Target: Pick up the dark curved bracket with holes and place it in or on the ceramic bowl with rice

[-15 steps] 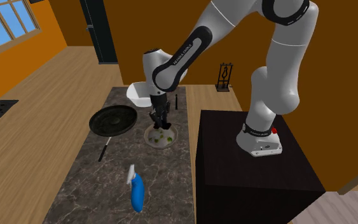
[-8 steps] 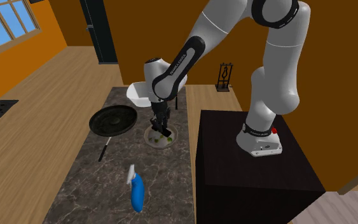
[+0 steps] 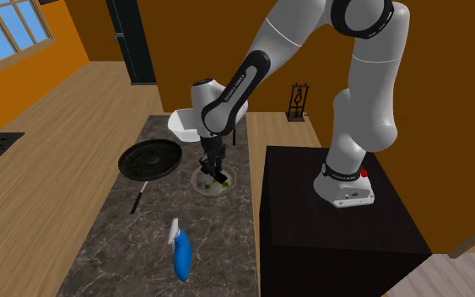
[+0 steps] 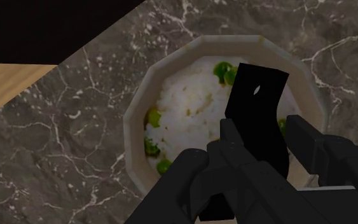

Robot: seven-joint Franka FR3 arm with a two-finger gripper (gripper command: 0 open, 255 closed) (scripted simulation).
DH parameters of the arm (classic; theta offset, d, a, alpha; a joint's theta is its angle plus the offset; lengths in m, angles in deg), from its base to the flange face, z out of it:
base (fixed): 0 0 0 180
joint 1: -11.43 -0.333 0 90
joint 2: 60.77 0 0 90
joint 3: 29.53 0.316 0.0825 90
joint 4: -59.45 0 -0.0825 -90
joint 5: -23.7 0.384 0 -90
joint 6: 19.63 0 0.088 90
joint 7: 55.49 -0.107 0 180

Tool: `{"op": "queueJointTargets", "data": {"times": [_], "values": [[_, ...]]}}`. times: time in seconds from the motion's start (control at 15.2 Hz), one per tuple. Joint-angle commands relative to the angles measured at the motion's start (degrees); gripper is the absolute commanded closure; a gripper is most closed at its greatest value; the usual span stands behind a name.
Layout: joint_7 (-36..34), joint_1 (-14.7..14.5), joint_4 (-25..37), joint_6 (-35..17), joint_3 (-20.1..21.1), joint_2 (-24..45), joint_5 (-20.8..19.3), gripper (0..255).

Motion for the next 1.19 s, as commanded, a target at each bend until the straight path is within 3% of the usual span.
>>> {"op": "queueJointTargets", "data": {"times": [0.0,0.33,0.59,1.12], "values": [[0.00,0.00,0.00,-0.01,0.00,0.00,0.00,0],[0.00,0.00,0.00,-0.01,0.00,0.00,0.00,0],[-2.42,0.36,1.69,7.19,-1.24,-5.75,-3.62,0],[-2.42,0.39,1.69,7.19,-1.21,-5.75,-3.62,0]]}}
